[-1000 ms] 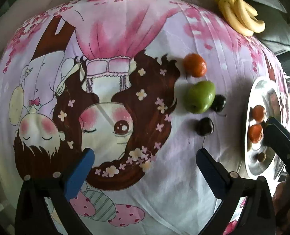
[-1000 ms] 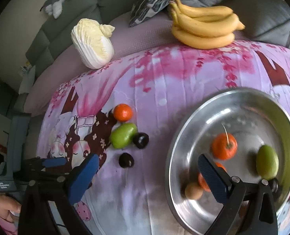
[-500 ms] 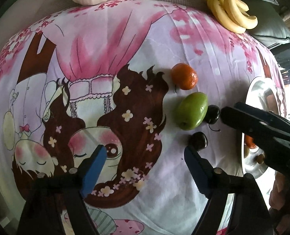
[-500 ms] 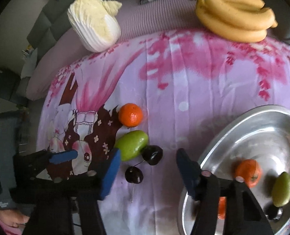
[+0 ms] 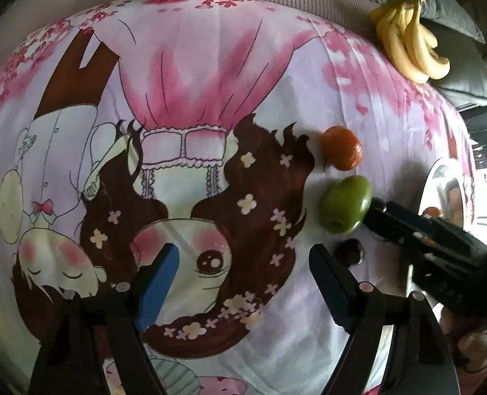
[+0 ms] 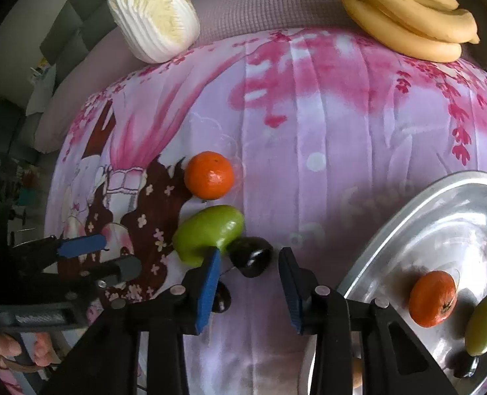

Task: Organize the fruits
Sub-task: 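Grasp a dark plum with the right tool, then grasp a green fruit with the left tool while the right tool holds the plum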

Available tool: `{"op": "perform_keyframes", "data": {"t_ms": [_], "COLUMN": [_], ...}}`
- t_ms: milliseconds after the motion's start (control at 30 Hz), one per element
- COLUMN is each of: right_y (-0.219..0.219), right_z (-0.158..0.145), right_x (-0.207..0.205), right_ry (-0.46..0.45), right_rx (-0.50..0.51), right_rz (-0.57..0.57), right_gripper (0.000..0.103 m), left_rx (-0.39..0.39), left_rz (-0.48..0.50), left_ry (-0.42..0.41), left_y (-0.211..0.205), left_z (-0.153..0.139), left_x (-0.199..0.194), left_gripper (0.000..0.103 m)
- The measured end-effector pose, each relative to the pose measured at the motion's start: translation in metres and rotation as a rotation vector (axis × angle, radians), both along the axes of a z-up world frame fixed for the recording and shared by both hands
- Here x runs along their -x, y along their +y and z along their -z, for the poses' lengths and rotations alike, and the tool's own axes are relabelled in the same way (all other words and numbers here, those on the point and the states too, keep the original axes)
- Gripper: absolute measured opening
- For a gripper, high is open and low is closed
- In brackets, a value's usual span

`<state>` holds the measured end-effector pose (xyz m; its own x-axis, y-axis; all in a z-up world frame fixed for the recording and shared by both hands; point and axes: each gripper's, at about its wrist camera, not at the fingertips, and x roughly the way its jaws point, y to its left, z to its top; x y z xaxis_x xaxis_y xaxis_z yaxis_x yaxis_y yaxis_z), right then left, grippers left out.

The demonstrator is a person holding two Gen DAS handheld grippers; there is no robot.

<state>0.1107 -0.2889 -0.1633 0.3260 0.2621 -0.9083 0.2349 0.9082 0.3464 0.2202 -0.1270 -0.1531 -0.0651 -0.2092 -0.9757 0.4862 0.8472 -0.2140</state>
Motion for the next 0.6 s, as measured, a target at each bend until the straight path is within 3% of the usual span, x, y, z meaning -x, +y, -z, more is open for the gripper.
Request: {"op": "perform_keyframes", "data": {"t_ms": [367, 600], "right_y": [0.003, 0.0], "right_z": [0.007, -0.011], "right_x": [0.0, 0.024], "right_ry": [-0.044, -0.124], "right_rx": [-0.006, -0.042], "right_rz": [0.012, 0.057], "right_gripper": [0.03, 0.03], "left_rx": [0.032, 0.045], "left_rz": [0.006, 0.03], "left_ry": [0.004, 0.014], "left_y": [-0.021, -0.051], "left_z": [-0.003, 0.003], "left_x": [-0.008, -0.006], "left_gripper": [0.082, 0.082]}}
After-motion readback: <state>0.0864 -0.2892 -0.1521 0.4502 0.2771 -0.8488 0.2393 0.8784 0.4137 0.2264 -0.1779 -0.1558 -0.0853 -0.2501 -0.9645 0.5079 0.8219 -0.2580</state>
